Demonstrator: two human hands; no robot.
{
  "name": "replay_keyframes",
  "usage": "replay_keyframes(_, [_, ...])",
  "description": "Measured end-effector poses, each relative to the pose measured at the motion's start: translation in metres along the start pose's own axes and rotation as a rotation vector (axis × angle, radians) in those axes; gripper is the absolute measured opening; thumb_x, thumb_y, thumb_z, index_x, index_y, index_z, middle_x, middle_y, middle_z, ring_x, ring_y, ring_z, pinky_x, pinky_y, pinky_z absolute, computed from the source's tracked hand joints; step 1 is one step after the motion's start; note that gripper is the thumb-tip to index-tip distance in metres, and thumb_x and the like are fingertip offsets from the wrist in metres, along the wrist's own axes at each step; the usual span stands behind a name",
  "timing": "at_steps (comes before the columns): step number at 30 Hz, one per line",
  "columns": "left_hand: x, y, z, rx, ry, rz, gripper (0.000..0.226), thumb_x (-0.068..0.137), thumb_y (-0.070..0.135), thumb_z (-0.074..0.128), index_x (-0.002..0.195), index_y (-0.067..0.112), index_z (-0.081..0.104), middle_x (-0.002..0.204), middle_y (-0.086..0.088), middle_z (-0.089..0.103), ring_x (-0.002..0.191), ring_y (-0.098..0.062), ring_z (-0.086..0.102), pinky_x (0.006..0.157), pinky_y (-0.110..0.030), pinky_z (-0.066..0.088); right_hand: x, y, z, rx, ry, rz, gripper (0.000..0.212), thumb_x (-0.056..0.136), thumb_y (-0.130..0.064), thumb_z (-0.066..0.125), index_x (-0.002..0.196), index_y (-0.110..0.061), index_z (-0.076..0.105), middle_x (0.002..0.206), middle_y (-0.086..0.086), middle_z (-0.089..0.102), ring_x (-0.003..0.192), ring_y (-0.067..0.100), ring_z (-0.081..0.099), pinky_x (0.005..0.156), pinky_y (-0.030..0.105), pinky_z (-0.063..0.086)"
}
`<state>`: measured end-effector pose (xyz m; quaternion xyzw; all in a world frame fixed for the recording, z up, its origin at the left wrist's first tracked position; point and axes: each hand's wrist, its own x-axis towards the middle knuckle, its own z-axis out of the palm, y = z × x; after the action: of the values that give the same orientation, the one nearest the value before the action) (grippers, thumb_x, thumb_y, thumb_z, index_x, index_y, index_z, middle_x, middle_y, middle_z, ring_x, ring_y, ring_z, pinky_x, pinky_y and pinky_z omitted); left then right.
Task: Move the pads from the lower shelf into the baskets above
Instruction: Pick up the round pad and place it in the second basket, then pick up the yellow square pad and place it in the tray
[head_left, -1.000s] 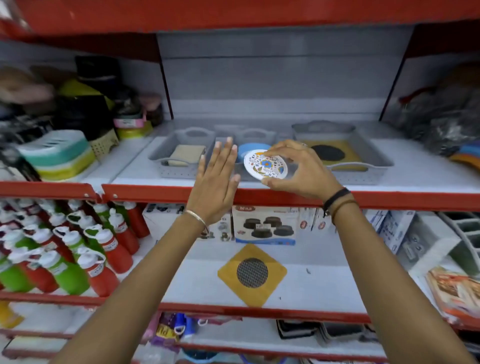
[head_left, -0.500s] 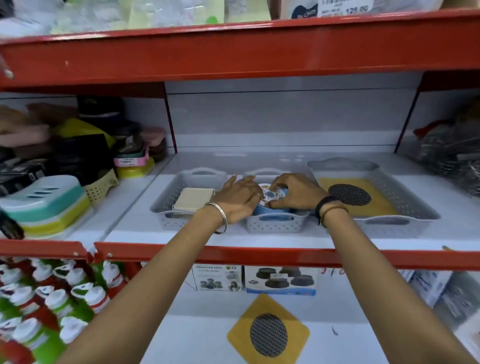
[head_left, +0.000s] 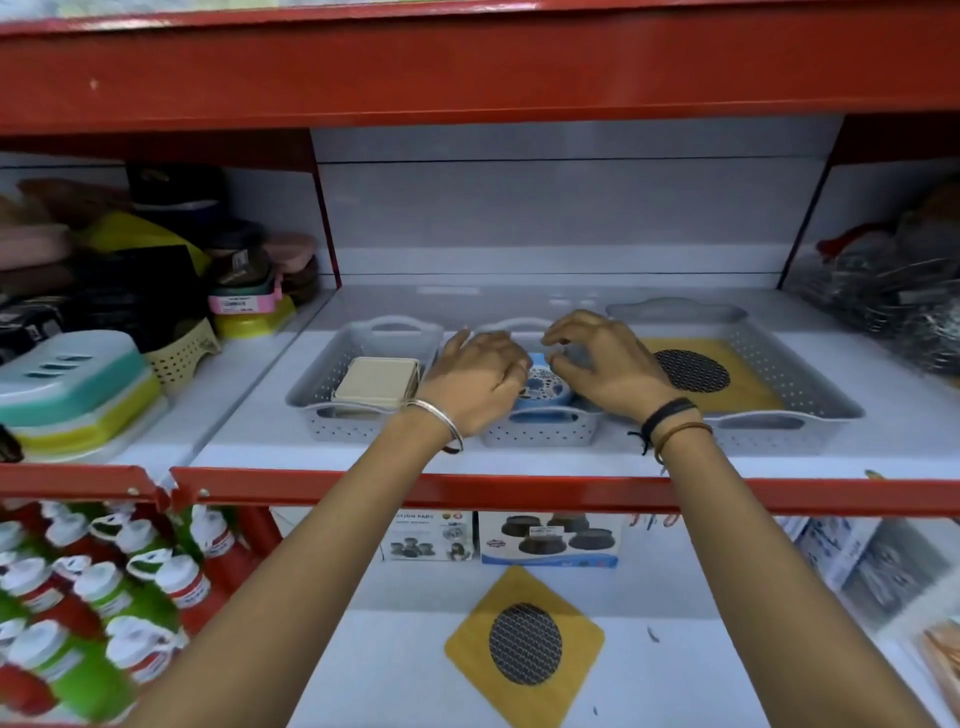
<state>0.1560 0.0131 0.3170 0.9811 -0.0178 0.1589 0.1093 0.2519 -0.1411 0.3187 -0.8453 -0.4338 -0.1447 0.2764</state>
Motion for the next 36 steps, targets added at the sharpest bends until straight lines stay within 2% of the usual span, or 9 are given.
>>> replay_keyframes(2, [-0.021,0.014,-0.003,-0.102,0.254,0.068,0.044,0.087,0.028,0.027,0.111,0.015,0.062,0.121,-0.003,0.065,0.118,-0.018,0.054,0.106,-0.037,0.037,-0.019,-0.017,-0.01,0.056,0.119,-0.08,0.025,0.087,-0.021,0.056,0.108,-0.011,0.066,0.112,0.006,0.066,0.099,0.018,0.061,0.092,0.031,0.048])
replay_keyframes(5, [-0.059,0.033,0.008,-0.296,0.508,0.105,0.035,0.09,0.021,0.033,0.107,0.011,0.063,0.111,-0.003,0.066,0.106,-0.016,0.057,0.093,-0.035,0.043,-0.057,-0.039,-0.013,0.171,0.266,-0.203,0.02,0.087,-0.017,0.057,0.102,-0.007,0.066,0.1,0.009,0.069,0.092,0.019,0.063,0.085,0.031,0.051])
replay_keyframes(11, [-0.132,0.052,0.057,-0.375,0.651,0.045,0.029,0.09,0.012,0.037,0.098,0.0,0.062,0.1,-0.015,0.063,0.1,-0.02,0.054,0.09,-0.027,0.04,-0.143,-0.049,0.027,0.408,0.22,-0.142,0.013,0.085,-0.007,0.062,0.096,-0.004,0.068,0.09,0.008,0.069,0.082,0.013,0.064,0.08,0.022,0.051])
replay_keyframes(14, [-0.158,0.046,0.094,-0.379,0.525,-0.024,0.027,0.09,0.013,0.039,0.097,0.0,0.061,0.1,-0.015,0.06,0.1,-0.019,0.052,0.09,-0.024,0.039,-0.18,-0.031,0.064,0.454,0.063,0.011,0.016,0.086,-0.01,0.061,0.1,-0.008,0.068,0.095,0.005,0.069,0.084,0.009,0.062,0.078,0.022,0.051])
replay_keyframes(20, [-0.187,0.027,0.175,-0.394,0.163,-0.191,0.032,0.092,0.019,0.035,0.107,0.002,0.058,0.108,-0.016,0.058,0.104,-0.021,0.051,0.091,-0.026,0.039,-0.245,0.007,0.147,0.321,-0.209,0.3,0.02,0.085,-0.011,0.055,0.101,-0.005,0.066,0.098,0.013,0.069,0.087,0.03,0.064,0.077,0.042,0.055])
replay_keyframes(25, [-0.192,0.01,0.234,-0.301,-0.177,-0.302,0.043,0.09,0.026,0.036,0.124,0.003,0.05,0.131,-0.017,0.05,0.117,-0.032,0.049,0.099,-0.045,0.043,-0.276,0.016,0.19,0.157,-0.406,0.52,0.031,0.083,-0.016,0.054,0.11,-0.003,0.062,0.108,0.019,0.065,0.098,0.038,0.061,0.082,0.045,0.052])
replay_keyframes(29, [-0.19,-0.002,0.265,-0.156,-0.334,-0.472,0.051,0.094,0.028,0.04,0.139,0.005,0.032,0.151,-0.022,0.027,0.138,-0.036,0.029,0.107,-0.052,0.037,-0.281,0.011,0.21,0.052,-0.583,0.769,0.046,0.084,-0.022,0.056,0.123,0.0,0.044,0.12,0.022,0.054,0.112,0.039,0.051,0.09,0.045,0.046])
replay_keyframes(33, [-0.179,-0.011,0.28,-0.165,-0.501,-0.617,0.06,0.094,0.018,0.039,0.145,-0.001,0.014,0.15,-0.026,0.026,0.137,-0.04,0.028,0.108,-0.051,0.033,-0.269,0.005,0.226,0.183,-0.513,0.993,0.057,0.081,-0.02,0.059,0.127,0.005,0.036,0.124,0.025,0.051,0.116,0.041,0.05,0.094,0.045,0.046])
replay_keyframes(36, [-0.164,-0.018,0.281,-0.175,-0.489,-0.704,0.061,0.089,0.012,0.043,0.143,-0.004,0.018,0.14,-0.028,0.034,0.128,-0.043,0.035,0.102,-0.051,0.037,-0.258,0.009,0.235,0.457,-0.378,1.338,0.058,0.079,-0.018,0.06,0.127,0.003,0.035,0.13,0.024,0.049,0.118,0.04,0.051,0.097,0.044,0.047])
